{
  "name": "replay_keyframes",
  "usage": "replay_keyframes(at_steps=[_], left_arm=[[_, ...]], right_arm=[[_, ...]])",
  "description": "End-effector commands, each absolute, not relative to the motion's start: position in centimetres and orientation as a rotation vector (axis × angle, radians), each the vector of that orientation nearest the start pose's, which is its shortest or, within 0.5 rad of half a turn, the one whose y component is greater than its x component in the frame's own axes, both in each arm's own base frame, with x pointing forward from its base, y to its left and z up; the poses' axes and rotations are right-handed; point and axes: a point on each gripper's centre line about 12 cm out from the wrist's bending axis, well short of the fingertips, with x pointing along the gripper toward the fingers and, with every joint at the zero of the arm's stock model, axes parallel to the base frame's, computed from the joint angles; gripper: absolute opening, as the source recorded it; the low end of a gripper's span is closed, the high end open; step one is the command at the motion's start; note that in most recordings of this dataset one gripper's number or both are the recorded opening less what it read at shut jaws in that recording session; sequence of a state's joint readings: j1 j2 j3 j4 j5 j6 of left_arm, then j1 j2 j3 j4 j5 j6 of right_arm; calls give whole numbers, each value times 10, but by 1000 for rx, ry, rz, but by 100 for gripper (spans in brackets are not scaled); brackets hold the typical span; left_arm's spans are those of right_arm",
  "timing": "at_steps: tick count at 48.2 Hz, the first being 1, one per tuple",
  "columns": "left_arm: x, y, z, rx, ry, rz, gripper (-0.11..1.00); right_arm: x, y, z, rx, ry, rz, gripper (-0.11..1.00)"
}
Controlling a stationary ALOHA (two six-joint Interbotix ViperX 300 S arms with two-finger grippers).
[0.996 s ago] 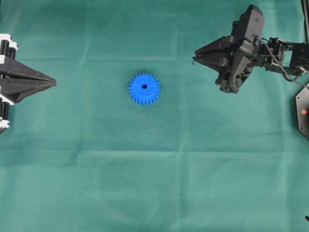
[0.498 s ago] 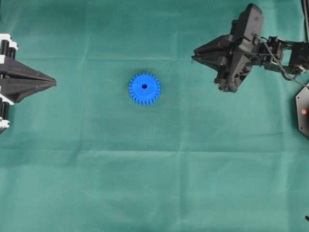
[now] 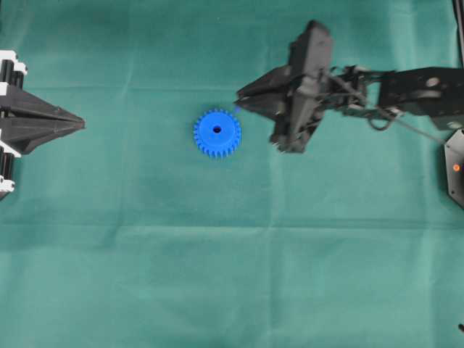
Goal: Insert the shaft placed at a random location into the center hole of the medium gear at another random location.
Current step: 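Lift the shaft and carry it left toward the blue gear, then align the held shaft vertically above the blue gear's center hole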
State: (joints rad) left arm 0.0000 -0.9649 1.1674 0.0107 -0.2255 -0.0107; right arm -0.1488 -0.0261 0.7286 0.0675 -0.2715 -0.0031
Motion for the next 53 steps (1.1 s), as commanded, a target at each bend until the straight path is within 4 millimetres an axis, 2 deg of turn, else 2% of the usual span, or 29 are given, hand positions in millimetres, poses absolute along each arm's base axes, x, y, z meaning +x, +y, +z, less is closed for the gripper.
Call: replay_keyframes(at_steps=[1, 7, 22, 45, 53], left_arm=[[202, 0, 295, 1, -35, -3, 0], [202, 0, 296, 0, -37, -1, 0], [202, 0, 296, 0, -37, -1, 0], [202, 0, 296, 1, -37, -2, 0], [202, 0, 296, 0, -37, -1, 0]], right_arm=[[402, -58, 204, 84, 364, -167, 14], [412, -56, 202, 79, 370, -156, 14], [412, -56, 200, 81, 376, -157, 14], [420, -59, 158, 114, 412, -183, 14], [421, -59, 152, 125, 422, -190, 14]])
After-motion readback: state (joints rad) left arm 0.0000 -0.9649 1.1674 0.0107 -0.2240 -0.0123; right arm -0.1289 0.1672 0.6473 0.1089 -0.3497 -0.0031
